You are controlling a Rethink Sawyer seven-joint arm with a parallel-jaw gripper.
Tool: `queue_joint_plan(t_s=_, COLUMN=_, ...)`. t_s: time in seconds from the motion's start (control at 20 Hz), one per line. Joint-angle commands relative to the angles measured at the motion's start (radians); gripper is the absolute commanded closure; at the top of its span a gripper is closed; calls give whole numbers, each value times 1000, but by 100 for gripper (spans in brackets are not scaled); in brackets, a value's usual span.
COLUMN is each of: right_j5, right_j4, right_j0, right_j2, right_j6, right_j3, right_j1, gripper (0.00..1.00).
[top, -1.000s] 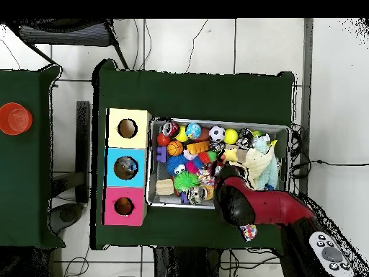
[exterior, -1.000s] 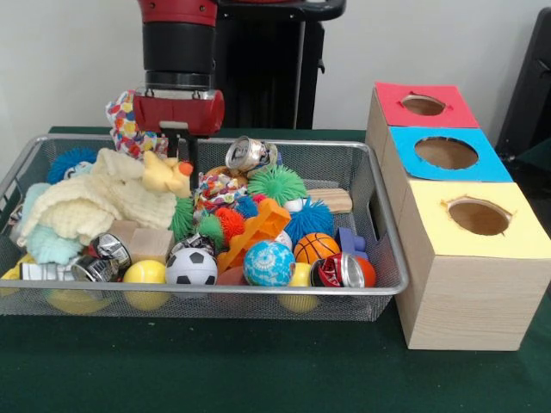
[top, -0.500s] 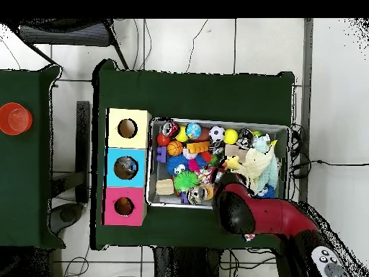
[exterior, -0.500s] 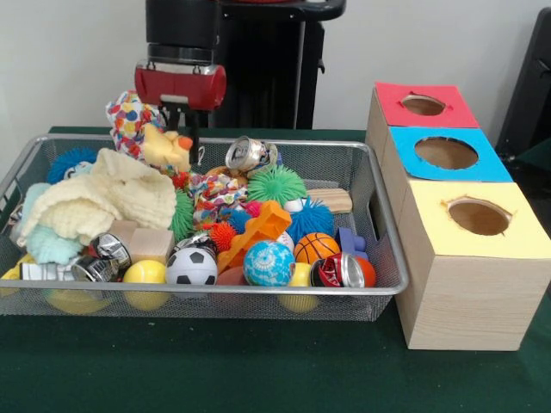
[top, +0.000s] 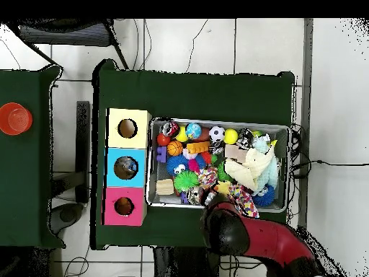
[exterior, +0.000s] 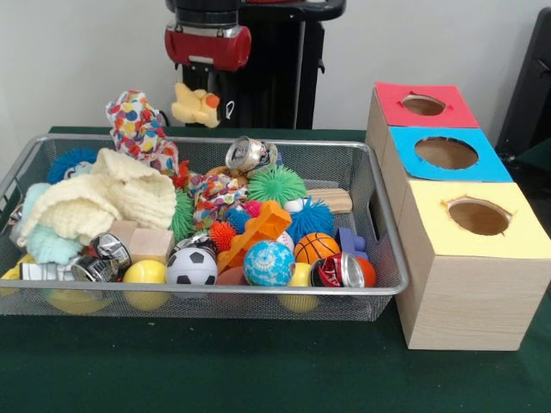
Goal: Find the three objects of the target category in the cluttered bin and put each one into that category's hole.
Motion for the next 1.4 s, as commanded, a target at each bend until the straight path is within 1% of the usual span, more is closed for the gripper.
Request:
queue_joint_plan(t_s=0.05, right_j5=119, right_j4=132, right_j0=-73, right_j2=111, right_j6=126, right_j3=140, right_j1=-47, gripper=100)
queue_joint_plan(t_s=0.25, right_j5=115, right_j4=183, right_j0=-83, right_j2=135, right_j6=134, right_j3=186, right_j1=-74, gripper=100)
queue_joint_plan(t_s=0.6, right_j5=59, right_j4=251, right_j0=-30, right_j2=128, right_j6=184, right_j3=238, right_j1=-96, gripper=100)
queue_joint_plan(t_s=0.65, right_j5=54, right_j4=273, right_j0=-25, right_j2=141, right_j6=197, right_j3=260, right_j1=-108, gripper=100)
queue_joint_plan(t_s=0.8, right_j5=42, right_j4=330, right_j0=-27, right_j2=188, right_j6=215, right_j3=310, right_j1=-141, gripper=100)
queue_joint_plan(t_s=0.85, right_j5=35, right_j4=360, right_j0=-36, right_j2=228, right_j6=229, right_j3=340, right_j1=-159, gripper=100)
queue_joint_plan(t_s=1.0, right_j5=21, right_j4=411, right_j0=-52, right_j2=290, right_j6=238, right_j3=382, right_j1=-181, gripper=100)
queue_joint_plan(t_s=1.05, right_j5=17, right_j4=433, right_j0=-55, right_j2=322, right_j6=246, right_j3=397, right_j1=-189, gripper=100)
queue_joint_plan(t_s=1.2, right_j5=-7, right_j4=470, right_j0=-61, right_j2=372, right_j6=256, right_j3=424, right_j1=-179, gripper=100)
queue_joint_plan(t_s=1.4, right_j5=-50, right_j4=532, right_j0=-101, right_j2=512, right_j6=308, right_j3=469, right_j1=-136, gripper=100)
